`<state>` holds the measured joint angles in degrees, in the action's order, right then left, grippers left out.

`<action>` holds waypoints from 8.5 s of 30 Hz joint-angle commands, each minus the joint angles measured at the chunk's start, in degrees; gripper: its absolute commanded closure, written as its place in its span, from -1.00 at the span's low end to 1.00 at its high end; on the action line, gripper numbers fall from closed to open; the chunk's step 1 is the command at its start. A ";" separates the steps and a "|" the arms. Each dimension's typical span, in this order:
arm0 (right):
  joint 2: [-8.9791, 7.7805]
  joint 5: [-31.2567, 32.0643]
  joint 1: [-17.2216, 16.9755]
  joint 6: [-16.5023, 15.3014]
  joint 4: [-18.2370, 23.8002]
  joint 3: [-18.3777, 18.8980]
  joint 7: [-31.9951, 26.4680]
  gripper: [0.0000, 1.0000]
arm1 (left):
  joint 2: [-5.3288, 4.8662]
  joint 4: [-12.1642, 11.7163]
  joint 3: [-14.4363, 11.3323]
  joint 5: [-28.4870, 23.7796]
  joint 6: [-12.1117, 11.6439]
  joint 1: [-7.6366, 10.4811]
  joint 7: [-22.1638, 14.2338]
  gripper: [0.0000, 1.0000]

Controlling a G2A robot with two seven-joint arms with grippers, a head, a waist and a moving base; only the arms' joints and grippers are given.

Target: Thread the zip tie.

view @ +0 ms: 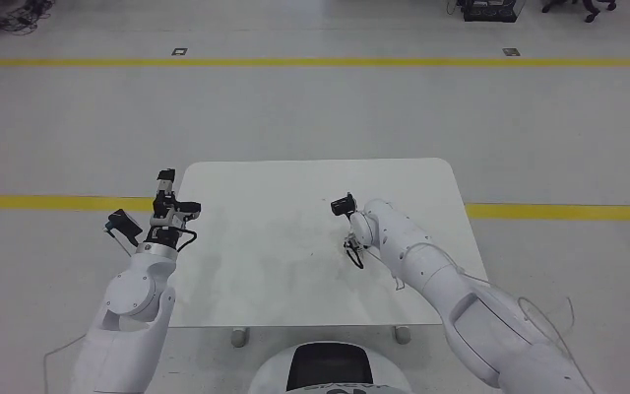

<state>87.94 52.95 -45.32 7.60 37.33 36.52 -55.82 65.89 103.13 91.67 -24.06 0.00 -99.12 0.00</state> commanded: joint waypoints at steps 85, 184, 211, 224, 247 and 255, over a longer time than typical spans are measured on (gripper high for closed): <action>8.17 2.21 7.60 -0.57 -17.32 -0.12 -1.81 1.00 | 0.00 0.00 0.00 0.00 0.00 0.00 0.00 -1.00; -10.74 -18.67 -20.04 -27.08 27.25 35.63 -5.91 1.00 | 0.00 0.00 0.00 0.00 0.00 0.00 0.00 -1.00; -15.87 -45.49 -22.55 -27.08 29.22 35.46 -7.57 1.00 | 0.00 0.00 0.00 0.00 0.00 0.00 0.00 -1.00; -16.13 -45.29 -23.63 -27.08 31.19 35.10 -5.80 1.00 | 0.00 0.00 0.00 0.00 0.00 0.00 0.00 -1.00; -16.80 -70.53 -20.85 -27.08 23.37 43.22 -23.82 1.00 | 0.00 0.00 0.00 0.00 0.00 0.00 0.00 -1.00; -19.02 -71.35 -21.05 -27.08 25.13 40.16 -23.82 1.00 | 0.00 0.00 0.00 0.00 0.00 0.00 0.00 -1.00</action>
<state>69.46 -18.25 -66.30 -19.48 62.02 77.06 -79.64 65.89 103.13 91.67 -24.06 0.00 -99.12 0.00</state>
